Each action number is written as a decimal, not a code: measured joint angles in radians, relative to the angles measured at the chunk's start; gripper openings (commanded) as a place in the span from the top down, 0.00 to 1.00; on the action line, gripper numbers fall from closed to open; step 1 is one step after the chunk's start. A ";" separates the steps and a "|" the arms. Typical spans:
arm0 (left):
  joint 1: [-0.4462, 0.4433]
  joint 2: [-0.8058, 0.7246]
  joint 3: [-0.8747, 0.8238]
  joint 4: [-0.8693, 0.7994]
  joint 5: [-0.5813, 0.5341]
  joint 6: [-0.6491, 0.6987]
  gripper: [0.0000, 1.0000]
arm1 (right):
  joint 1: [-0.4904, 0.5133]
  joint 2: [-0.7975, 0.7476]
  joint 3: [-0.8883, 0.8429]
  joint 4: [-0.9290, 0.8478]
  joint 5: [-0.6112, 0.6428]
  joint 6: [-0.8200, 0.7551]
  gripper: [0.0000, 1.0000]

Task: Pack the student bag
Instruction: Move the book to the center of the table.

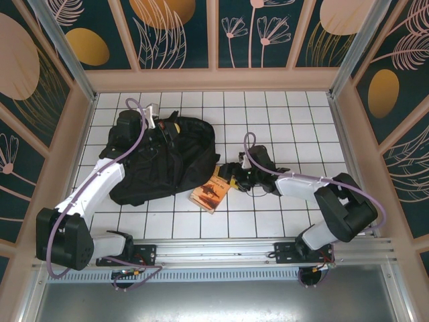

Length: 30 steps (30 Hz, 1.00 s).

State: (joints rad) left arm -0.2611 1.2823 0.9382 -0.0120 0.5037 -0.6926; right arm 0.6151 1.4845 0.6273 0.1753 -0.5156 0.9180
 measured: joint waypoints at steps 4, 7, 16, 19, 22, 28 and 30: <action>0.000 -0.019 0.016 -0.047 -0.072 0.012 1.00 | -0.006 -0.001 -0.006 -0.077 0.002 -0.030 0.29; 0.005 -0.063 0.028 -0.076 -0.154 0.011 1.00 | -0.006 -0.001 -0.024 -0.091 0.000 -0.038 0.29; 0.043 -0.147 0.051 -0.144 -0.335 0.016 1.00 | 0.009 0.013 -0.045 -0.093 -0.003 -0.045 0.28; 0.043 -0.147 0.050 -0.155 -0.356 0.024 1.00 | 0.016 0.032 -0.045 -0.080 -0.013 -0.044 0.28; 0.043 -0.136 0.048 -0.151 -0.343 0.030 1.00 | 0.015 0.047 -0.040 -0.060 -0.026 -0.039 0.28; 0.038 -0.052 -0.002 -0.102 -0.246 0.029 1.00 | 0.014 0.125 0.023 -0.029 -0.067 0.005 0.29; 0.027 -0.029 -0.015 -0.097 -0.230 0.030 1.00 | 0.013 0.153 0.050 -0.025 -0.084 0.025 0.29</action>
State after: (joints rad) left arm -0.2340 1.2533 0.9234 -0.1085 0.2741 -0.6628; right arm 0.6281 1.6371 0.6769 0.1501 -0.5995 0.9432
